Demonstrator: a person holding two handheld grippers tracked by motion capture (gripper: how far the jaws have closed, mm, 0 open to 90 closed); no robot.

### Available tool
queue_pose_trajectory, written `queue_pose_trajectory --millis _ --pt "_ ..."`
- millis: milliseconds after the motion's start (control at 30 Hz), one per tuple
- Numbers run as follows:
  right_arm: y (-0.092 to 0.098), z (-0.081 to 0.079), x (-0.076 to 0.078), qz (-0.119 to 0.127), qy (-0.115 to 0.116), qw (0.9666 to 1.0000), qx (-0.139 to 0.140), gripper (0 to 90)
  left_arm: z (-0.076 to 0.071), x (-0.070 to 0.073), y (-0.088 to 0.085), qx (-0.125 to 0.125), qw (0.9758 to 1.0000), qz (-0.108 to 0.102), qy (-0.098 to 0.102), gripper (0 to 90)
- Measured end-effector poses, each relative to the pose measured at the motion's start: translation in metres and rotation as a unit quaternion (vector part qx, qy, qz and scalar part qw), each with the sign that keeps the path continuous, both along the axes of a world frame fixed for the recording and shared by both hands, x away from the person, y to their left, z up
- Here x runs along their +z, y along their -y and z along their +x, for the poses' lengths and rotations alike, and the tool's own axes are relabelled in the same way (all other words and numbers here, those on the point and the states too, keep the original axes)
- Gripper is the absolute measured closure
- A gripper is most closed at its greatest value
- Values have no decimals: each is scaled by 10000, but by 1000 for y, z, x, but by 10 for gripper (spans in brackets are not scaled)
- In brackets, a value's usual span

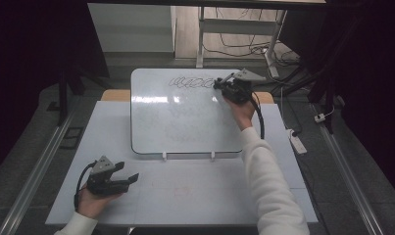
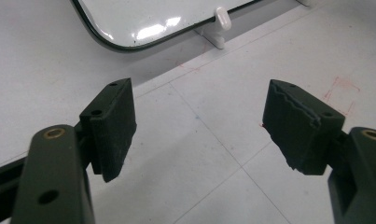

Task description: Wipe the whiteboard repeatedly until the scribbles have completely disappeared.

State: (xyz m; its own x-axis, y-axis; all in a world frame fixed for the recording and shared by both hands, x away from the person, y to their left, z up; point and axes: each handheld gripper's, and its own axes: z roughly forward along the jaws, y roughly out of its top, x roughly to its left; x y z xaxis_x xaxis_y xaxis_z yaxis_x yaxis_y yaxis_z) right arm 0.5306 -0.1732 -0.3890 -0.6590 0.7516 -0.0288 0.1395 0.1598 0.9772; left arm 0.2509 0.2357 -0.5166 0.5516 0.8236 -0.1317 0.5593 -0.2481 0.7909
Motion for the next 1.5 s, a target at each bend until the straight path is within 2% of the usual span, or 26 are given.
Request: queue_pose_trajectory --millis 33,100,200,267,333,400,467,533,600,633,667,733,767,867,900,967,1067,1133,1167,1233,1267,1300,1333,1367,1433,1500 --pt "5 2 2 144 5 9998 -152 784 0 0 0 6 10000 -5 6 261" --pt "7 4 2 260 -16 9995 -202 785 1 0 0 1 10000 -16 2 261" --pt "-8 -2 -4 30 -64 9997 238 784 2 0 -1 6 10000 -10 -4 261" --pt "-15 -2 -4 -105 -4 9994 319 784 2 -1 0 7 10000 -7 -14 261" --pt "-11 3 0 45 70 9999 90 785 1 0 0 5 10000 -4 -13 261" --pt "-7 7 1 367 -20 9993 -50 784 0 1 0 7 10000 -20 13 261" --pt "-8 6 0 370 -25 9993 -65 785 0 1 0 13 10000 -19 18 261" --pt "-23 -3 -9 51 -67 9991 409 785 2 0 -1 8 10000 -29 -1 261" --pt "-26 -6 -9 -142 2 9987 484 784 2 0 -1 16 10000 -23 1 261" --pt "-23 -4 -7 -101 -25 9990 434 784 1 0 0 8 10000 -29 -1 261" --pt "-17 -2 -3 -43 45 9998 191 784 0 1 0 8 10000 -14 21 261" --pt "-6 2 -1 278 -30 9996 -60 784 0 1 0 -1 10000 -25 36 261" --pt "-6 2 -2 339 -58 9994 -59 784 0 2 0 0 10000 -28 40 261" --pt "-20 -5 -10 76 -75 9993 360 784 2 1 0 2 10000 -24 21 261" --pt "-24 -7 -11 -4 -54 9991 410 784 2 1 0 0 10000 -15 14 261" --pt "-23 -4 -8 -12 -36 9993 378 784 1 1 1 2 10000 -9 18 261" --pt "-13 6 0 291 51 9996 -43 785 0 1 1 7 10000 -17 36 261" --pt "-12 8 2 396 10 9992 -75 785 0 2 1 8 10000 -21 38 261" --pt "-18 6 -1 322 2 9995 -5 785 0 2 0 15 10000 -28 38 261" --pt "-29 0 -7 160 -85 9991 393 785 1 1 -1 22 10000 -31 20 261" --pt "-29 0 -7 160 -85 9991 393 785 1 1 -1 22 10000 -31 20 261" --pt "-34 -3 -10 68 -95 9984 554 785 2 1 -1 21 10000 -33 17 261" --pt "-36 -4 -10 -64 -44 9984 558 785 1 1 0 23 10000 -26 19 261" --pt "-33 -2 -8 25 -37 9988 485 785 1 1 0 23 10000 -26 19 261" --pt "-25 5 -2 213 66 9997 83 785 0 1 0 18 10000 -19 31 261" --pt "-18 11 3 430 81 9989 -147 785 -1 2 0 29 10000 -30 53 261"
